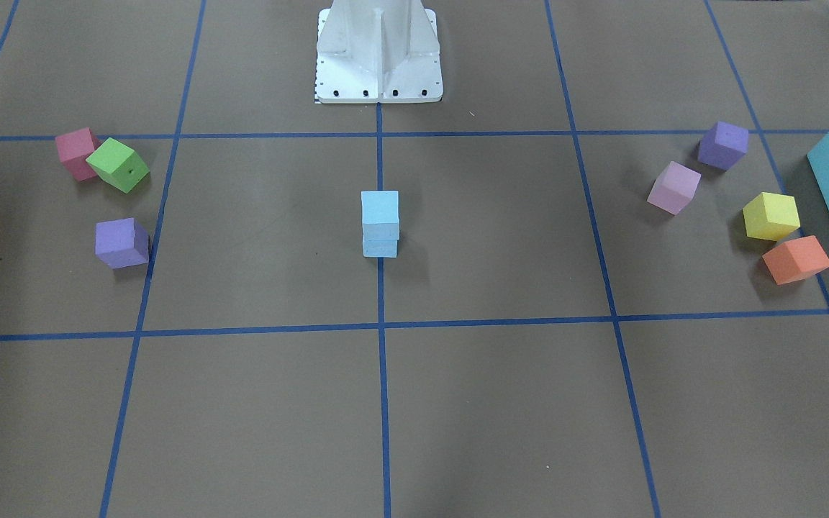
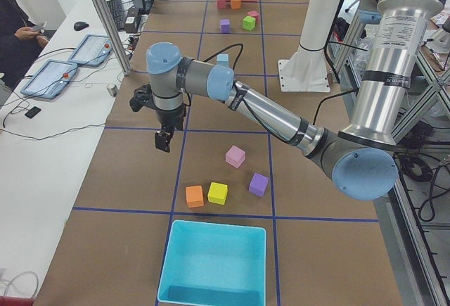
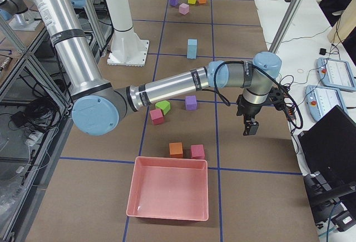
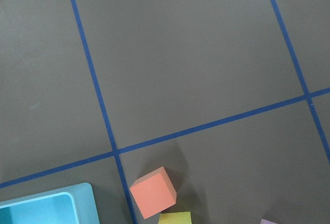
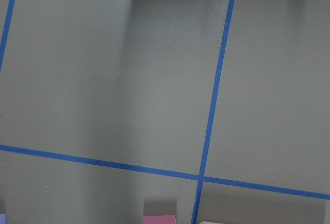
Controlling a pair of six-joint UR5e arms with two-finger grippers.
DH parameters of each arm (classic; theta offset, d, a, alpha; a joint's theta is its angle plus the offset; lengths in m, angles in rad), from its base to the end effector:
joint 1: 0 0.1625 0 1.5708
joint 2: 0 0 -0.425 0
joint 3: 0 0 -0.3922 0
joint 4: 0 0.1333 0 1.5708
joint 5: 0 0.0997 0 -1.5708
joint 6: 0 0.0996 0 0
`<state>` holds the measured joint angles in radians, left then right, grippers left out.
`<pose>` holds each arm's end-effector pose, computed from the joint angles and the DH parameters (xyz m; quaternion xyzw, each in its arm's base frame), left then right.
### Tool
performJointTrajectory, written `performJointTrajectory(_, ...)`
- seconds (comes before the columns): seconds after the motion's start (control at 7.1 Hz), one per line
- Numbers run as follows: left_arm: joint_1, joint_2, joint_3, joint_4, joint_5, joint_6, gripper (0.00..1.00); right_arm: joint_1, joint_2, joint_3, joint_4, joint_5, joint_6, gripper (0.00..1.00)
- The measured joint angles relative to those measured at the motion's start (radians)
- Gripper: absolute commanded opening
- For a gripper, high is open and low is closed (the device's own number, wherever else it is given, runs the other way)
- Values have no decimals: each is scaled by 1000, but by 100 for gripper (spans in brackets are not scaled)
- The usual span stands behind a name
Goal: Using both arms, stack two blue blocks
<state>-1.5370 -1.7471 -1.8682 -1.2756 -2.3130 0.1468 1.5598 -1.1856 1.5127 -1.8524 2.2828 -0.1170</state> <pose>-0.0479 -0.5366 0.4565 0.1033 0.3559 0.1159 0.9215 0.0613 -0.6348 0.5011 0.0397 -0.3468 -0.0678 0.9346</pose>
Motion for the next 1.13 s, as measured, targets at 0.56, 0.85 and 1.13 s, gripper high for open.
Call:
performJointTrajectory(0.56, -14, 153, 114, -277, 1, 22, 98, -7, -14, -1, 1, 0, 7, 100)
performJointTrajectory(0.85, -22, 162, 152, -330, 1, 24, 98, -9, -20, 6, 28, -4, 4, 100)
performJointTrajectory(1.13, -26, 162, 161, -337, 2, 20, 98, -17, -67, -4, 158, -10, 10, 100)
